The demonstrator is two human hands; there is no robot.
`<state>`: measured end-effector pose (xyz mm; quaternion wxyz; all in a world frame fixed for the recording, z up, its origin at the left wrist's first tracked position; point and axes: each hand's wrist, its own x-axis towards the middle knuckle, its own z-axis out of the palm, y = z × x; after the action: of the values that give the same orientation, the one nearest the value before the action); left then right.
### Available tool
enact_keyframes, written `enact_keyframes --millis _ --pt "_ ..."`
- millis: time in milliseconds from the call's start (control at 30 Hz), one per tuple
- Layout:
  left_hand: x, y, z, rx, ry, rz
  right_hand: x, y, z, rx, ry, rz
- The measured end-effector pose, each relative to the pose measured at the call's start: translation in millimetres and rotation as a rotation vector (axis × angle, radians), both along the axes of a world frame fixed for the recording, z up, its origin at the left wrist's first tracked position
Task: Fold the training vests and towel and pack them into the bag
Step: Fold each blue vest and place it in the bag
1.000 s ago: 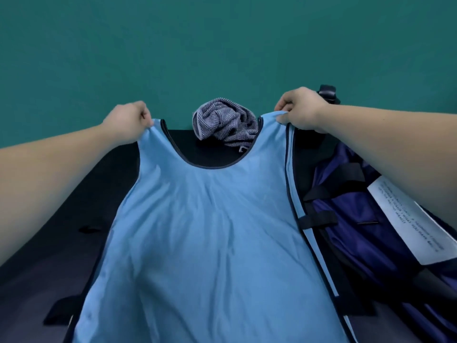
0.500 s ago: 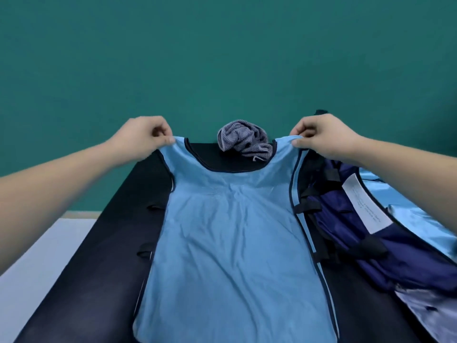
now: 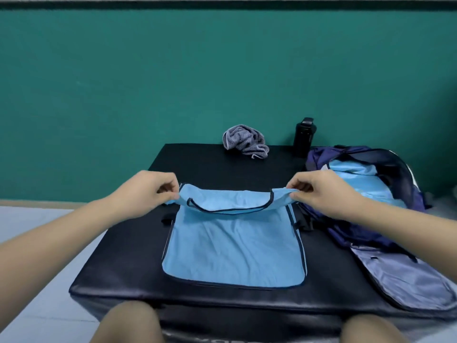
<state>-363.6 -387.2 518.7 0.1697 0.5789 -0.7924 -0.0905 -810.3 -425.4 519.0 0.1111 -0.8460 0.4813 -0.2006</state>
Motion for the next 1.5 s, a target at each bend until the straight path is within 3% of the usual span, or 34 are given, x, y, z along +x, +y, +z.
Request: enact_keyframes --millis 367,900,1033,1200,1500 --pt "5 65 -81 0.079 -0.168 -0.125 -21 76 -84 0.206 0.078 0.06" --pt "16 86 -130 0.174 -0.248 -0.177 -26 107 -135 0.185 0.394 0.236" --pt "17 91 -132 0.225 -0.179 -0.156 -25 105 -132 0.218 0.418 0.253" --pt "12 86 -124 0.279 0.042 -0.053 -25 92 -129 0.179 0.323 0.159" --pt "11 25 -131 0.161 0.34 0.379 31 84 -135 0.089 0.166 -0.031"
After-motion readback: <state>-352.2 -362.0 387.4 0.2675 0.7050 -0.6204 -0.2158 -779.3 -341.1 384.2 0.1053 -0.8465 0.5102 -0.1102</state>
